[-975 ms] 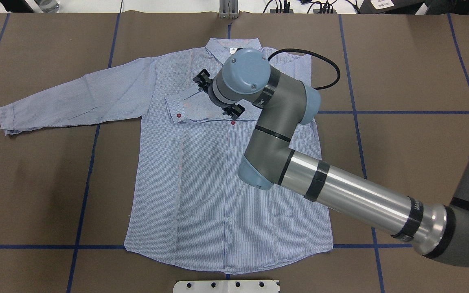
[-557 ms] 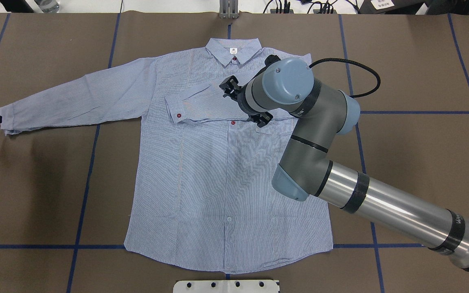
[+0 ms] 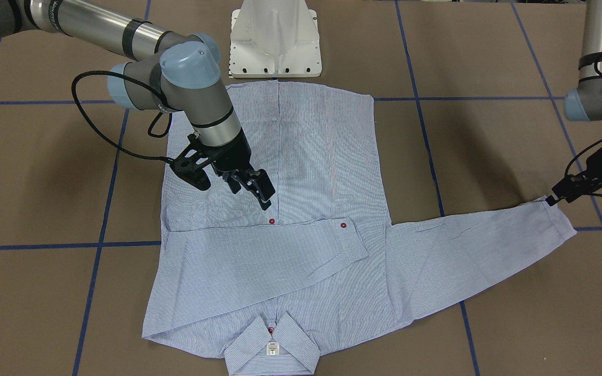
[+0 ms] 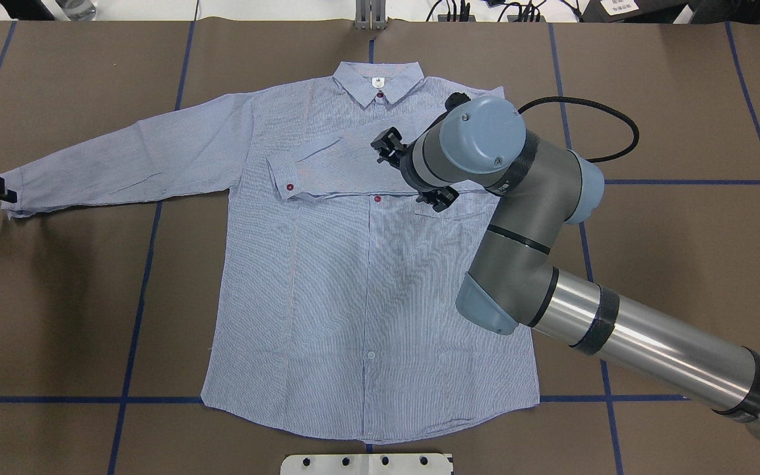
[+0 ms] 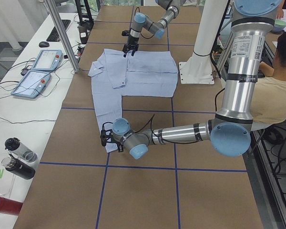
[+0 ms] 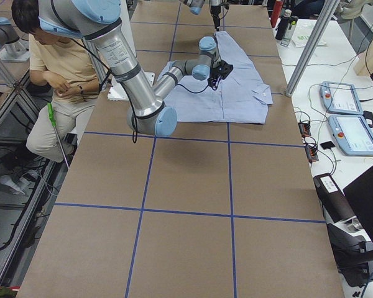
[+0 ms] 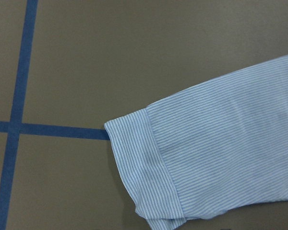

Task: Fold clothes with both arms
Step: 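Release the sleeve on the chest while the left gripper grasps the other cuff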

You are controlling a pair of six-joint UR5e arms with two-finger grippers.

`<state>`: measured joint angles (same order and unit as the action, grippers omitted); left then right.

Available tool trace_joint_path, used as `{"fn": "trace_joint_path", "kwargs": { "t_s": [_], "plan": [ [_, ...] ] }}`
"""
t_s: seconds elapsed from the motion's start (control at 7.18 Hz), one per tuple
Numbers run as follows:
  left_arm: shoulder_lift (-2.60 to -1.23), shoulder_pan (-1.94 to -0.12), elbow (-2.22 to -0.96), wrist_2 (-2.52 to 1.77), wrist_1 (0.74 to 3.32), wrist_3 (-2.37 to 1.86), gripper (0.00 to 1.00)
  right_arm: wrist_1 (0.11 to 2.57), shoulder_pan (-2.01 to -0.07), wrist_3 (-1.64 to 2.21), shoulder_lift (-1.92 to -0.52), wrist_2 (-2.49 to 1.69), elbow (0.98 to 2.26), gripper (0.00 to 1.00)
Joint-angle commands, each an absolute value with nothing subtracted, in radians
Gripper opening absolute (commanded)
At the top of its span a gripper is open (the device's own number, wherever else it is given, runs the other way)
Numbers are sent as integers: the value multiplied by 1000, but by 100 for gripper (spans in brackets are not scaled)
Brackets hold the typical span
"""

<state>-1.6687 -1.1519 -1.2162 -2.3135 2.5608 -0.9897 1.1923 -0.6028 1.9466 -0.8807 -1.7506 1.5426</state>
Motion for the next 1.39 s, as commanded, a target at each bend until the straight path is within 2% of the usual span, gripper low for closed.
{"fn": "trace_joint_path", "kwargs": {
  "t_s": [0.0,0.14,0.28,0.42,0.56,0.84,1.25],
  "plan": [
    [-1684,-1138,-1201,-2313,2562,-992,60,1189,-603,1945,-893,-1747,1549,100],
    [-1683,-1137,-1197,-2312,2560,-994,50,1189,-603,1945,-893,-1747,1549,100],
    [-1683,-1137,-1192,-2312,2560,-993,34,1184,-601,1947,-893,-1747,1549,100],
    [-1684,-1137,-1186,-2312,2560,-994,8,1184,-601,1947,-890,-1746,1549,100],
    [-1686,-1137,-1183,-2315,2560,-994,0,1186,-601,1948,-891,-1743,1558,100],
    [-1724,-1141,-1213,-2403,2519,-1000,0,1187,-604,1945,-966,-1747,1667,100],
    [-1961,-1147,-1353,-2433,2422,-1188,0,1187,-656,1918,-1001,-1761,1690,100]
  ]
}}
